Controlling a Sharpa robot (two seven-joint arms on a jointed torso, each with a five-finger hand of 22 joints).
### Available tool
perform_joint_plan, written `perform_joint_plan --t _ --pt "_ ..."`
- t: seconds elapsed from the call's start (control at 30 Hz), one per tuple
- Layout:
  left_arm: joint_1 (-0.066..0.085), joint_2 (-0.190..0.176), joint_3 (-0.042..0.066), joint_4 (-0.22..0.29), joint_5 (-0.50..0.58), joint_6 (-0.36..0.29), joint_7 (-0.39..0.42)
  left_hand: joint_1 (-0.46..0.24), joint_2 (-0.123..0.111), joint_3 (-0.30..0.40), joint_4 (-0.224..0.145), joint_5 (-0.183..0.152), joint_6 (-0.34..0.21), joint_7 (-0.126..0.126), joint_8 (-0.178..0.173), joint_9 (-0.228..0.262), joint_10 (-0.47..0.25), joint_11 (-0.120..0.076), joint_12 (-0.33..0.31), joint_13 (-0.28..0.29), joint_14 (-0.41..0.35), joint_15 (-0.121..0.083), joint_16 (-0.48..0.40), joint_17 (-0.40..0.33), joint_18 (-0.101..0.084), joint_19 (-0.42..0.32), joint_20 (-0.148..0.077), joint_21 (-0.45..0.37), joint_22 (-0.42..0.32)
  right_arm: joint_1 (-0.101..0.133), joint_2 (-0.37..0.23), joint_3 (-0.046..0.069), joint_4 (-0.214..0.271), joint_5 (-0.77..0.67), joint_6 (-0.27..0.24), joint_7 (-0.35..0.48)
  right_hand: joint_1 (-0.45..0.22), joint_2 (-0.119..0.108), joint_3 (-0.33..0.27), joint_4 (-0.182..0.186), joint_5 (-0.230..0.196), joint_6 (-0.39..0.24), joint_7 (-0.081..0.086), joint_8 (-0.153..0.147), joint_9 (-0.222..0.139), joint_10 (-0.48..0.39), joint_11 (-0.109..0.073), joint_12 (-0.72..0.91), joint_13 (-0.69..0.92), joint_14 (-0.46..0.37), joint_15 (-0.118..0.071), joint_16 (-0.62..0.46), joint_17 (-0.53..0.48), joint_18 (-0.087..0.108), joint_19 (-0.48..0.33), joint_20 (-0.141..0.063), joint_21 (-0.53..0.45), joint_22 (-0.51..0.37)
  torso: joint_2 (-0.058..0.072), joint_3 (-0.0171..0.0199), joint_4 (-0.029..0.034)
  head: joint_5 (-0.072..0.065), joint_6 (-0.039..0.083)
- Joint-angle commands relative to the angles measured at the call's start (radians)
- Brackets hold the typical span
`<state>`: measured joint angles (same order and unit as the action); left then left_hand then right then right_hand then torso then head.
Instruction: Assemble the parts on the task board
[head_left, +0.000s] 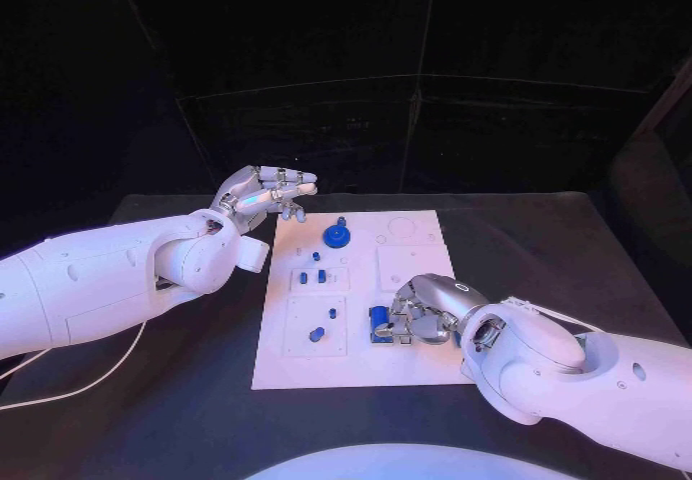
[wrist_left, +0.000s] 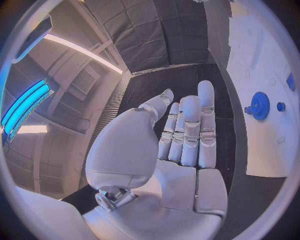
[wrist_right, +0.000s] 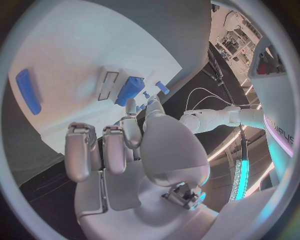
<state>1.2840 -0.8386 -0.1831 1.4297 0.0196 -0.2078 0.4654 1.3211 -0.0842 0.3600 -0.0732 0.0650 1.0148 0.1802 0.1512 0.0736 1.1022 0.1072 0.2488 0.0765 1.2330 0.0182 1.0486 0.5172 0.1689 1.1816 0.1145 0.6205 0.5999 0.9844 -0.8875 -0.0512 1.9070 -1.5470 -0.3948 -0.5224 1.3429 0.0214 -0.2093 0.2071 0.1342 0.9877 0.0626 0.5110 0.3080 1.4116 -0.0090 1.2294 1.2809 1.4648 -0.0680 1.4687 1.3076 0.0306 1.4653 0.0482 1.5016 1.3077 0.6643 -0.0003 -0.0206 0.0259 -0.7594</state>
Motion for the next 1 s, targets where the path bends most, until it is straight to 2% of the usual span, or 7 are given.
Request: perform_joint_plan --t 0.03,0.3,0.5,0.67,1.0 --pt "0.001 0.0 0.001 0.001 0.002 0.011 0.003 -0.003 0.01 -0.007 0.001 0.005 -0.007 -0.001 0.005 -0.001 -0.007 -0.003 0.003 -0.002 -0.006 0.0 -0.002 -0.001 0.014 0.006 0.003 -0.002 -0.001 0.001 0.002 0.0 -0.004 0.003 0.067 0.015 0.029 0.001 -0.002 -0.01 0.003 -0.004 0.0 0.002 0.002 -0.001 -0.002 -0.005 -0.001 0.068 -0.004 -0.003 0.064 -0.002 0.025 -0.005 -0.007 0.173 0.001 -0.0007 0.0004 0.001 -0.001" --pt "0.001 -0.001 0.001 0.001 0.002 0.011 0.003 -0.003 0.01 -0.007 0.001 0.005 -0.007 -0.001 0.005 -0.001 -0.007 -0.003 0.003 -0.002 -0.006 0.0 -0.002 -0.001 0.014 0.006 0.003 -0.002 -0.001 0.001 0.008 0.0 -0.013 -0.01 0.089 0.004 0.061 0.009 0.001 -0.027 0.005 -0.002 -0.002 0.003 0.004 0.0 -0.004 -0.003 0.003 0.068 -0.005 -0.002 0.067 -0.003 0.026 -0.006 -0.006 0.174 0.001 -0.0002 0.0011 0.003 -0.005" --pt "0.001 -0.002 0.001 0.002 0.002 0.01 0.003 -0.003 0.01 -0.007 0.001 0.005 -0.007 -0.001 0.005 -0.001 -0.007 -0.003 0.003 -0.002 -0.006 0.0 -0.002 -0.001 0.014 0.006 0.003 -0.002 -0.001 0.001 0.011 0.0 -0.02 -0.02 0.073 -0.013 0.075 0.019 0.003 -0.034 0.006 0.002 -0.003 0.005 0.005 0.002 -0.005 0.0 0.007 0.069 -0.006 -0.001 0.07 -0.003 0.027 -0.006 -0.005 0.175 0.0 -0.0005 0.0001 0.005 -0.006" --pt "0.001 -0.002 0.001 0.002 0.002 0.011 0.004 -0.003 0.01 -0.007 0.001 0.005 -0.007 -0.001 0.005 -0.001 -0.007 -0.003 0.003 -0.002 -0.006 0.0 -0.002 -0.001 0.014 0.006 0.003 -0.002 -0.001 0.001 0.016 0.0 -0.029 -0.024 0.043 -0.024 0.06 0.035 -0.005 -0.02 0.004 0.007 -0.005 0.008 0.007 0.005 -0.006 0.003 0.01 0.069 -0.007 0.0 0.072 -0.003 0.028 -0.007 -0.004 0.177 0.0 0.0 0.0007 0.005 -0.005" --pt "0.001 -0.002 0.001 0.002 0.002 0.011 0.003 0.0 0.012 -0.008 0.001 0.005 -0.008 -0.001 0.006 0.0 -0.008 -0.003 0.005 -0.002 -0.007 0.0 -0.001 -0.001 0.014 0.006 0.003 -0.004 -0.002 0.001 0.027 0.0 -0.042 -0.024 0.031 -0.026 0.045 0.038 -0.019 -0.007 -0.005 0.008 -0.005 0.011 0.01 0.007 -0.007 0.004 0.012 0.069 -0.008 -0.001 0.072 -0.004 0.029 -0.008 -0.004 0.178 0.001 -0.0003 0.0001 0.004 -0.005"
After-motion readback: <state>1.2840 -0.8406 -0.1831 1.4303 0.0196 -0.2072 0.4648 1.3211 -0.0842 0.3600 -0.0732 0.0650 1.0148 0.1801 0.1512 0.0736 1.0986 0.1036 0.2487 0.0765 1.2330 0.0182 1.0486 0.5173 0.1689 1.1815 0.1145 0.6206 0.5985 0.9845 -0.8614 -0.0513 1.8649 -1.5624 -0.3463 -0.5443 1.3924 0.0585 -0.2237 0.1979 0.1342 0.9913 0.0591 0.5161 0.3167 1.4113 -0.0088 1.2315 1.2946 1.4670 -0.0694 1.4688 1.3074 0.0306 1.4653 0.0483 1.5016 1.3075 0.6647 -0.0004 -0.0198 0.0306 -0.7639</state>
